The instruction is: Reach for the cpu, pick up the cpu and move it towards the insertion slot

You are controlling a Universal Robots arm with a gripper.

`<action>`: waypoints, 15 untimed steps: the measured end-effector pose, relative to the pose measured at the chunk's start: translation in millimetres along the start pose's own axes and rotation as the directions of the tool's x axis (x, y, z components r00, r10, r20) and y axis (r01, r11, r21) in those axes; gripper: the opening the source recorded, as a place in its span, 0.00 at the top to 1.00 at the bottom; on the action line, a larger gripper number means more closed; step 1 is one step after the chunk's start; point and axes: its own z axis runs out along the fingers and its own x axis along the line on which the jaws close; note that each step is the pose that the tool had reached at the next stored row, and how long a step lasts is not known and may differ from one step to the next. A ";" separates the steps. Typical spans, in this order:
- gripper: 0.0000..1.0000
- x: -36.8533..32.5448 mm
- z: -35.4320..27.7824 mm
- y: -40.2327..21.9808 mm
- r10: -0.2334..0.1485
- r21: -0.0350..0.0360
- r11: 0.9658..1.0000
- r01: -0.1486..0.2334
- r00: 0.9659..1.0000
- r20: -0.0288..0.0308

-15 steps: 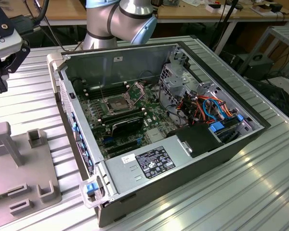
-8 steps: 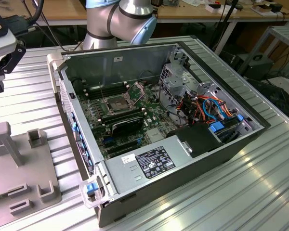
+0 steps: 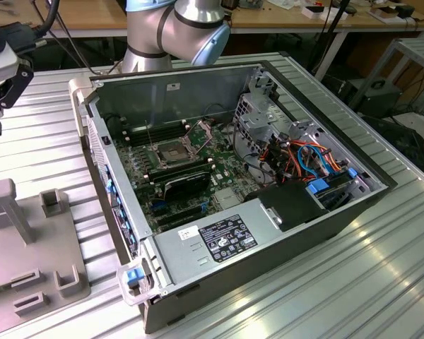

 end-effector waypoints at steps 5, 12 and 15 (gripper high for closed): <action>0.89 2.5 -0.1 -0.1 0.000 0.000 1.000 0.000 1.000 0.000; 0.89 6.2 -0.1 -0.4 0.000 0.000 1.000 0.000 1.000 0.000; 0.89 7.2 -0.2 -0.5 0.000 0.000 1.000 0.000 1.000 0.000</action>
